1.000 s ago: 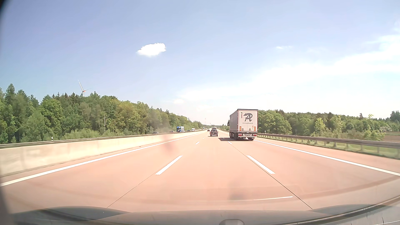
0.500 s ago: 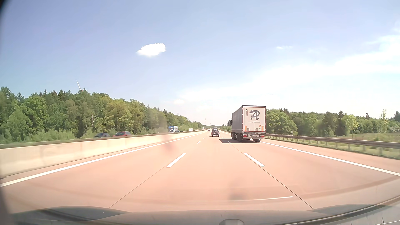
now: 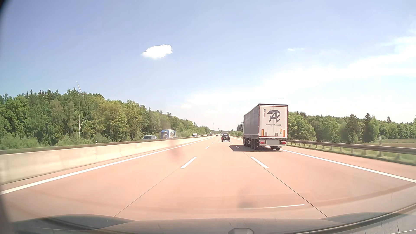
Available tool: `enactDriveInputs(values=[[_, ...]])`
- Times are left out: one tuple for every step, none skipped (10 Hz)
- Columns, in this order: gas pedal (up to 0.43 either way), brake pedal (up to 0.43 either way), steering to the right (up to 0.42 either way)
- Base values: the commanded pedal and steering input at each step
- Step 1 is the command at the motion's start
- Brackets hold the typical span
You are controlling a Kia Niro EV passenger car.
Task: Follow the waypoints while adhering to traffic rules and regulations
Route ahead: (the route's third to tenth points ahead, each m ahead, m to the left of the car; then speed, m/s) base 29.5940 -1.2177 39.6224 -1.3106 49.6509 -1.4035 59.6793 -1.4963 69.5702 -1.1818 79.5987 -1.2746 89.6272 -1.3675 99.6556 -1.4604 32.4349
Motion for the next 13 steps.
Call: enactDriveInputs(values=[[0.209, 0.000, -0.002], [0.197, 0.000, -0.002], [0.197, 0.000, -0.001], [0.197, 0.000, -0.001], [0.197, 0.000, -0.001], [0.177, 0.000, -0.001], [0.169, 0.000, -0.001], [0.169, 0.000, -0.001], [0.169, 0.000, -0.001], [0.157, 0.000, -0.001], [0.138, 0.000, -0.001], [0.118, 0.000, -0.001], [0.118, 0.000, -0.001]])
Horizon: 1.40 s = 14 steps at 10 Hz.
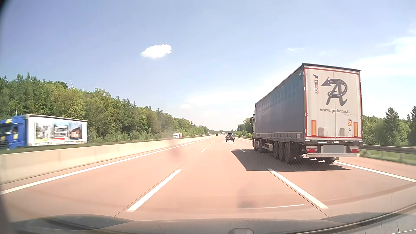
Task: Follow the waypoints while adhering to traffic rules and regulations
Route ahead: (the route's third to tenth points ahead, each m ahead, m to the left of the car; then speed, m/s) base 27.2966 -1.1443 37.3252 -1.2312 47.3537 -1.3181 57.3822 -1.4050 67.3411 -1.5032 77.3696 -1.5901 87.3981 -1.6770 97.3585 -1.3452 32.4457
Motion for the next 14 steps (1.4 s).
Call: enactDriveInputs(values=[[0.118, 0.000, -0.001], [0.118, 0.000, -0.001], [0.177, 0.000, -0.001], [0.209, 0.000, -0.001], [0.220, 0.000, -0.001], [0.220, 0.000, -0.002], [0.228, 0.000, -0.002], [0.228, 0.000, -0.002], [0.228, 0.000, -0.002], [0.228, 0.000, -0.002], [0.240, 0.000, -0.002], [0.240, 0.000, -0.002], [0.240, 0.000, -0.002], [0.240, 0.000, -0.002]])
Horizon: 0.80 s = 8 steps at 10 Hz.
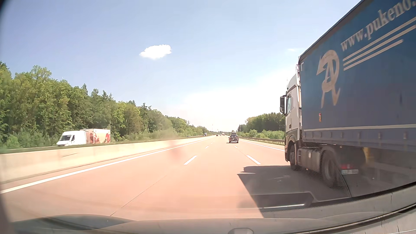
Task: Follow the waypoints while adhering to traffic rules and regulations
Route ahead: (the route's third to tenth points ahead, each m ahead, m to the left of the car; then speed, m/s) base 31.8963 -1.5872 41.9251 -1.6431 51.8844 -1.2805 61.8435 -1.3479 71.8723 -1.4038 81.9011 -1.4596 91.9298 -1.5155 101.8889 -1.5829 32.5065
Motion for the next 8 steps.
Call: enactDriveInputs(values=[[0.248, 0.000, -0.002], [0.248, 0.000, -0.002], [0.248, 0.000, -0.002], [0.248, 0.000, -0.002], [0.248, 0.000, -0.002], [0.248, 0.000, -0.002], [0.248, 0.000, -0.001], [0.248, 0.000, 0.000]])
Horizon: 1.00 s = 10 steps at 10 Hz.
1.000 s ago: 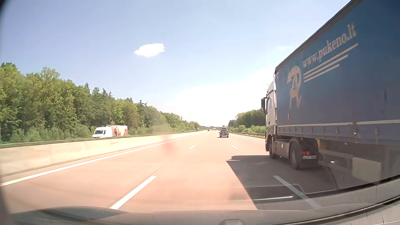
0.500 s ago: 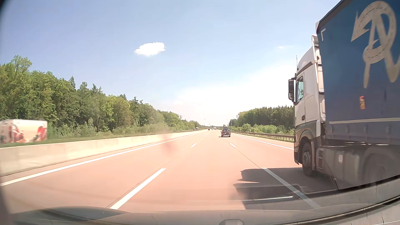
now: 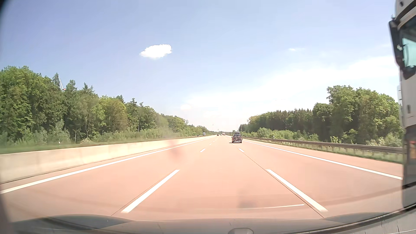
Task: Follow the waypoints while adhering to traffic rules and regulations
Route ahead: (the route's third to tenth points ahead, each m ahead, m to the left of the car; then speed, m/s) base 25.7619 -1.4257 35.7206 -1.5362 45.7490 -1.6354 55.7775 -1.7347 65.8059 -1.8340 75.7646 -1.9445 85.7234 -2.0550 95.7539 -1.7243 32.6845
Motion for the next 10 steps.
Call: enactDriveInputs(values=[[0.248, 0.000, 0.000], [0.248, 0.000, 0.000], [0.248, 0.000, 0.000], [0.240, 0.000, 0.000], [0.240, 0.000, 0.000], [0.240, 0.000, 0.000], [0.240, 0.000, 0.000], [0.240, 0.000, 0.000], [0.240, 0.000, -0.001], [0.240, 0.000, -0.001]])
